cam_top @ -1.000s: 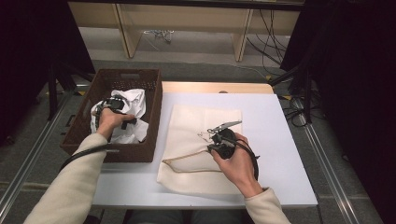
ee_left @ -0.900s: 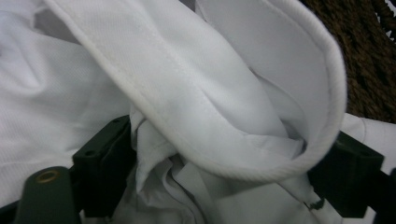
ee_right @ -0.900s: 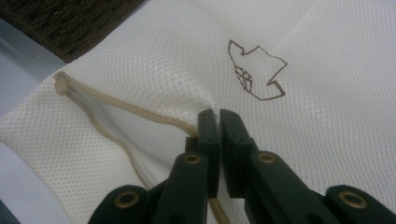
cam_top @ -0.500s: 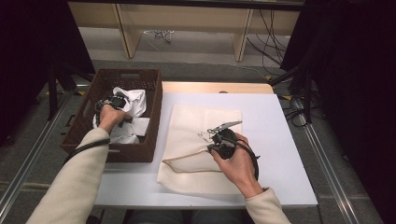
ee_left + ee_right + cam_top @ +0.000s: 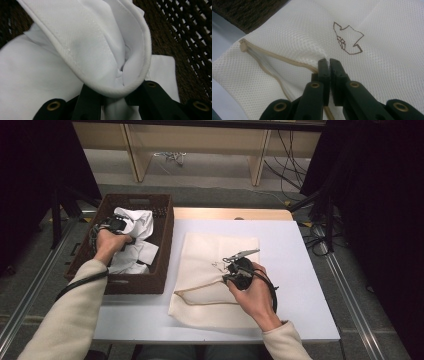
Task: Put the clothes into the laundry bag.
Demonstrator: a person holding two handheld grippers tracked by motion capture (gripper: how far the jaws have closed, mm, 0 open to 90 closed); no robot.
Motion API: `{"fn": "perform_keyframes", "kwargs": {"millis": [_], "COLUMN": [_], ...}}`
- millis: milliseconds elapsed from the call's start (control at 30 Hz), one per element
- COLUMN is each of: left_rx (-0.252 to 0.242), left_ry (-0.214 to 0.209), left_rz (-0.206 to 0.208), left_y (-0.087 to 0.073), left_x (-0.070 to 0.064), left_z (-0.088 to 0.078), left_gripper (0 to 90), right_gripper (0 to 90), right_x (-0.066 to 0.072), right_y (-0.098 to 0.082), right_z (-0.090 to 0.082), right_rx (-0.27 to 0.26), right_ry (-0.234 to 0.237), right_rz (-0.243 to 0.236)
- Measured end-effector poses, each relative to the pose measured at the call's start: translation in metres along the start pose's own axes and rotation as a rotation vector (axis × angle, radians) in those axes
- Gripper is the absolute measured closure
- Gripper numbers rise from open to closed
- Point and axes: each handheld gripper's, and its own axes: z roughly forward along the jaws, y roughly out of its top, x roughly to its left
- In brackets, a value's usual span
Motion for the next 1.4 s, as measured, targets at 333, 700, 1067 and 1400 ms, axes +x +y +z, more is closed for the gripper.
{"fn": "perform_keyframes", "kwargs": {"millis": [333, 700, 1067, 1400], "left_rx": [-0.206, -0.441, -0.537, -0.616], "left_ry": [-0.013, -0.03, -0.043, -0.054], "left_rz": [0.042, 0.031, 0.045, 0.106], "left_y": [0.0, 0.0, -0.005, -0.005], "left_x": [0.003, -0.012, -0.019, -0.033], "left_z": [-0.041, -0.09, -0.114, -0.147], "left_gripper": [76.9, 76.9, 76.9, 77.0], "right_gripper": [89.0, 89.1, 89.1, 89.1], "right_x": [0.0, 0.001, 0.001, 0.002], "right_y": [0.0, 0.0, 0.0, 0.0], "right_z": [-0.002, -0.003, -0.005, -0.005], "right_rx": [0.02, -0.004, -0.001, -0.004], "right_ry": [0.001, -0.007, -0.007, -0.009], "right_rz": [0.001, 0.017, 0.009, 0.003]}}
